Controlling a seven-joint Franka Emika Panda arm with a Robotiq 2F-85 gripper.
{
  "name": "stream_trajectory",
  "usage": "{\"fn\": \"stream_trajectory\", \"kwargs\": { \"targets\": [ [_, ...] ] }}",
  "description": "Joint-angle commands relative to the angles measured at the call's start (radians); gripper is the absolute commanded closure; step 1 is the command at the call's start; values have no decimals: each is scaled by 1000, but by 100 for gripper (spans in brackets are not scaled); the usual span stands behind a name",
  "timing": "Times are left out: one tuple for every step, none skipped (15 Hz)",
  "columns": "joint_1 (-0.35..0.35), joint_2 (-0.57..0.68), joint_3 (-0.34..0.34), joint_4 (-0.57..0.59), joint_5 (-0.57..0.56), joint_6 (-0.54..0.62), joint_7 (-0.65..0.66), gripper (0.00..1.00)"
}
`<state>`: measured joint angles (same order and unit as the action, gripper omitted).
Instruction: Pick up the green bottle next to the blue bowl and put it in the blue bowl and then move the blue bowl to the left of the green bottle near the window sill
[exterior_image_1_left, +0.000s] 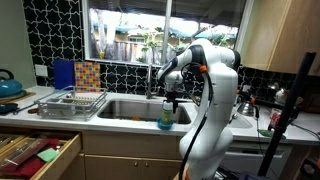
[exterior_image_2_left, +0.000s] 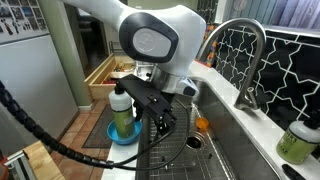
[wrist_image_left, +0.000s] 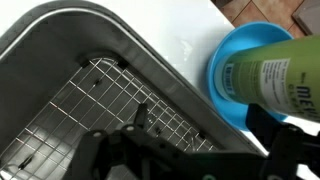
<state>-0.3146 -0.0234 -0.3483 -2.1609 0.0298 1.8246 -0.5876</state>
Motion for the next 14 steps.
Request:
{"fn": "stream_trajectory", "kwargs": {
  "targets": [
    [-17,15,-12,-12,43,0,-126,0],
    [-21,19,-14,-13,48,0,-152,0],
    [-24,22,-15,-15,57,0,-178,0],
    [-28,26,-16,-16,64,-1,-199,0],
    [-31,29,-17,-18,72,-3,-218,2],
    [-33,32,-17,-20,76,-4,-233,7],
    [-35,36,-17,-22,79,-4,-244,8],
    [-38,39,-17,-23,84,-3,-256,15],
    [-40,44,-18,-22,86,1,-259,13],
    [-41,48,-18,-21,90,1,-263,13],
    [-43,52,-18,-19,93,0,-267,17],
    [-45,54,-18,-19,97,0,-270,14],
    [-46,57,-17,-19,101,-3,-276,17],
    [-47,59,-16,-20,107,-4,-280,18]
  ]
}}
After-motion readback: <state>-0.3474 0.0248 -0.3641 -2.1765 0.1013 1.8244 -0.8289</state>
